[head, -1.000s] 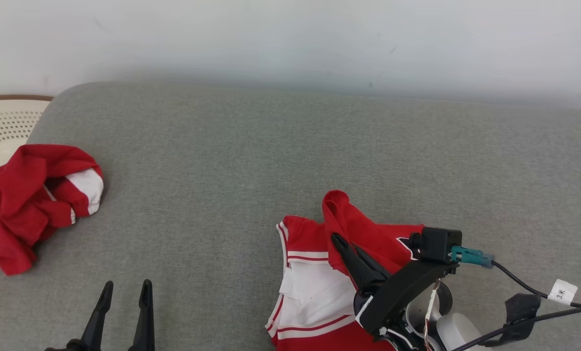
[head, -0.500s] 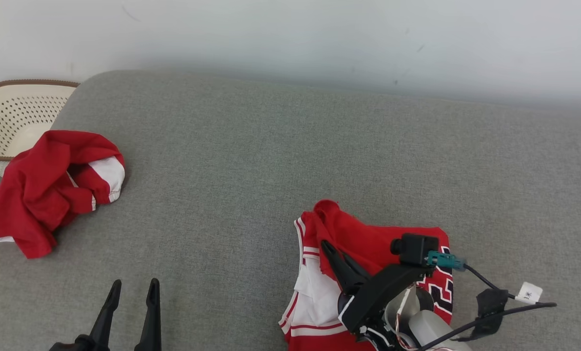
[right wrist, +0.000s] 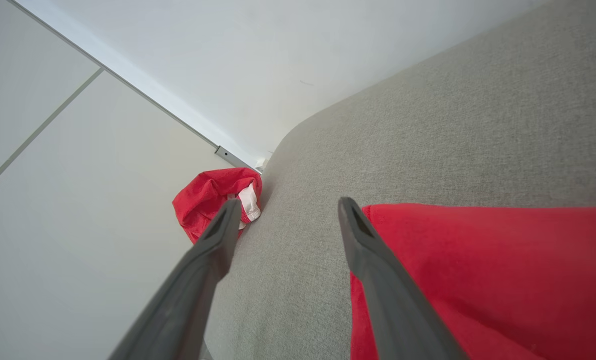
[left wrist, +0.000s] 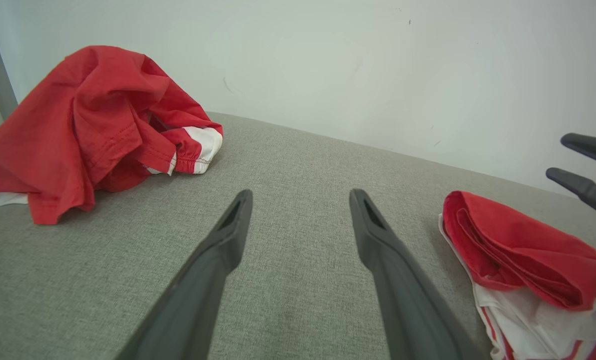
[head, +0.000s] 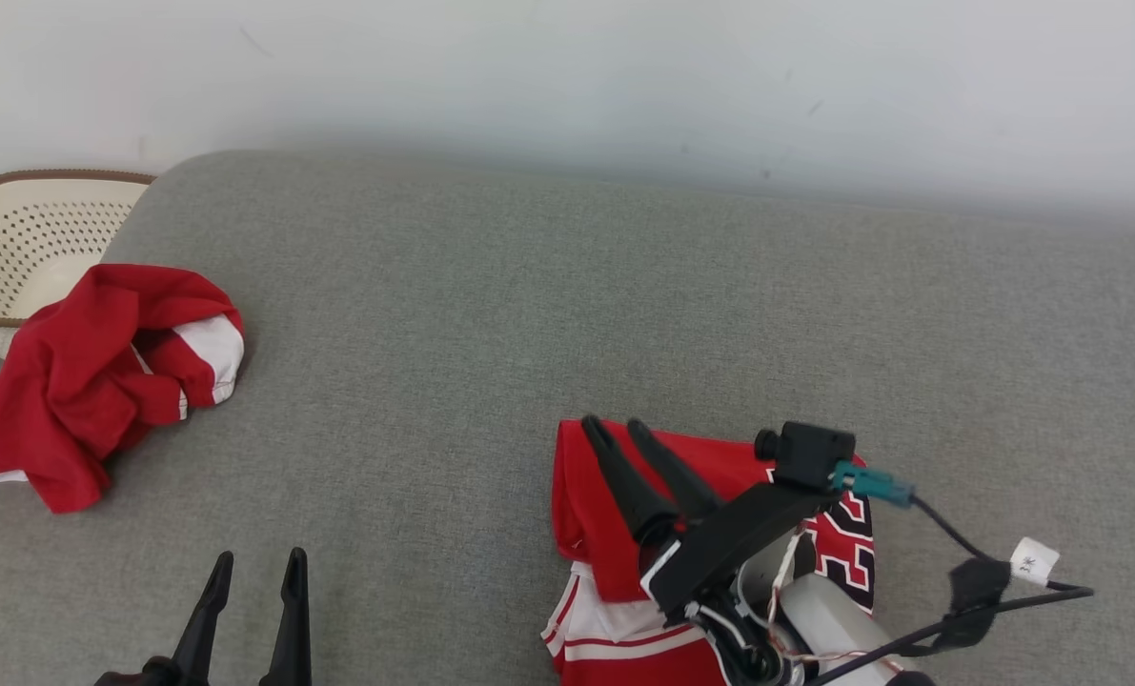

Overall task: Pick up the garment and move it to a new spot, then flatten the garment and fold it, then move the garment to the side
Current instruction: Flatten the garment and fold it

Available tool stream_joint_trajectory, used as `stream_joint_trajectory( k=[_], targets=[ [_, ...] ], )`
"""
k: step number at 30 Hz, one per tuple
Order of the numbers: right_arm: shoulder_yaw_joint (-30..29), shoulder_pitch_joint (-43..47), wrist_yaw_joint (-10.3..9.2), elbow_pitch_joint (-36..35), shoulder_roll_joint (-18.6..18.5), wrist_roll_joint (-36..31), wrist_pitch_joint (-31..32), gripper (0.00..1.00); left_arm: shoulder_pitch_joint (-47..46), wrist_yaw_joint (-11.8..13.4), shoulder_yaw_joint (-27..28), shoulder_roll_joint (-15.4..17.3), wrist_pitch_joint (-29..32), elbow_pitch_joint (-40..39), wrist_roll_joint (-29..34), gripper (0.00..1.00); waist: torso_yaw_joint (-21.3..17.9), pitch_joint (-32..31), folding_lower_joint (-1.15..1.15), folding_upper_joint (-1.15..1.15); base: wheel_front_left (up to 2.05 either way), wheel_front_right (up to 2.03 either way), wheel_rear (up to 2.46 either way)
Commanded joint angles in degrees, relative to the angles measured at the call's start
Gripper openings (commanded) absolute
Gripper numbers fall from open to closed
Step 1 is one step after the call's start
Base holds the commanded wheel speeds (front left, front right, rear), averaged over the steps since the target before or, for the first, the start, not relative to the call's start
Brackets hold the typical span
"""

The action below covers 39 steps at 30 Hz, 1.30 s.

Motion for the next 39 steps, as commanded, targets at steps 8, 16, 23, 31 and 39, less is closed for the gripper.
stream_joint_trajectory(
  k=[8, 16, 23, 31, 39],
  targets=[
    [-5.1, 0.8, 0.03, -9.7, -3.5, -4.8, -1.7, 1.00, 1.1, 0.0, 0.7, 0.0, -0.2, -0.4, -0.1, 1.00, -1.2, -0.1, 0.00, 0.00, 0.00, 0.00, 0.00],
    [-16.1, 5.0, 0.03, -15.3, -7.8, -16.1, -2.6, 1.00, 0.6, -0.2, 1.3, 0.0, -0.2, -0.8, 0.0, 1.00, -1.8, 0.6, 0.00, 0.00, 0.00, 0.00, 0.00],
    [-22.4, 8.1, 0.03, -13.4, -9.2, -24.4, -3.6, 1.00, -0.1, -0.4, 2.0, 0.0, -0.2, -0.5, 0.1, 1.00, -2.0, 1.2, 0.00, 0.00, 0.00, 0.00, 0.00],
    [-21.3, 8.0, 0.03, -4.7, -9.8, -31.6, -8.7, 0.00, -1.1, -0.7, 1.8, 0.0, -0.2, -0.5, 0.3, 1.00, -2.0, 2.1, 0.00, 0.00, 0.00, 0.00, 0.00],
    [-14.9, 5.3, 0.03, 8.8, -10.4, -34.9, -13.8, 0.00, -1.3, -0.8, 1.4, 0.0, -0.2, -0.2, 0.6, 1.00, -1.2, 2.3, 0.00, 0.00, 0.00, 0.00, 0.00]
  ],
)
